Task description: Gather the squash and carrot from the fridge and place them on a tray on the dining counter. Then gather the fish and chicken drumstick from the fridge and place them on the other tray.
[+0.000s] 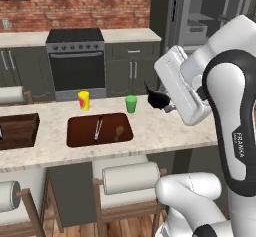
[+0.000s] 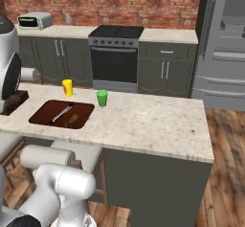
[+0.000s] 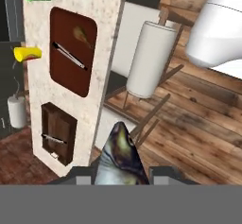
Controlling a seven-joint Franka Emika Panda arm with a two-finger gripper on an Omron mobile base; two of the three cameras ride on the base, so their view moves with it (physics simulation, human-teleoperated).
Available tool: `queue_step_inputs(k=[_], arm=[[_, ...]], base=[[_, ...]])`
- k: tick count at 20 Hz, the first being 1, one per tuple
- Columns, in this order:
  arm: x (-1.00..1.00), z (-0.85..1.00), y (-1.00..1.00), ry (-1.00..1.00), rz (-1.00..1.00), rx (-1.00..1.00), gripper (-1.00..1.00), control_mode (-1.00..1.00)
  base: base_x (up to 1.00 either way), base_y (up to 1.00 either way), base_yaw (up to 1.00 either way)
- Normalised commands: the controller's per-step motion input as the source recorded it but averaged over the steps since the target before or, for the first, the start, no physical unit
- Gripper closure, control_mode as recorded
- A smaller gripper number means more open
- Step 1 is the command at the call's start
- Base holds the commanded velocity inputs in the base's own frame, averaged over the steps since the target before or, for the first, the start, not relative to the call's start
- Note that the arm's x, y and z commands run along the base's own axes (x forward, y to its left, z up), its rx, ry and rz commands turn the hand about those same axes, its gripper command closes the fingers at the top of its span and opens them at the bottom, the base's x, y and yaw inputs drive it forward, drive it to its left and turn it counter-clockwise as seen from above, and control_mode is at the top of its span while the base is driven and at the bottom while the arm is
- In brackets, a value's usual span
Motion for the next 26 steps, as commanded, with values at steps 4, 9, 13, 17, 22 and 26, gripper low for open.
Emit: queue_step_inputs(k=[4,9,13,17,22,26], arm=[[0.04,-0.29,0.09,0.01,0.03,-0.07,1.0,-1.0],[0.06,-0.58,-0.12,-0.04,0.1,-0.15,1.0,-1.0],[0.51,-0.36,0.0,-0.01,0.0,-0.2,1.0,-1.0],[0.76,-0.09,0.0,0.0,-0.01,-0.14,1.0,-1.0],[0.3,-0.03,0.0,0.0,0.01,-0.09,1.0,-1.0],[0.43,-0.15,0.0,0.0,0.01,-0.08,1.0,-1.0]], base=[[0.0,0.0,0.0],[0.0,0.0,0.0],[0.0,0.0,0.0],[0.0,0.0,0.0],[0.0,0.0,0.0],[0.0,0.0,0.0]])
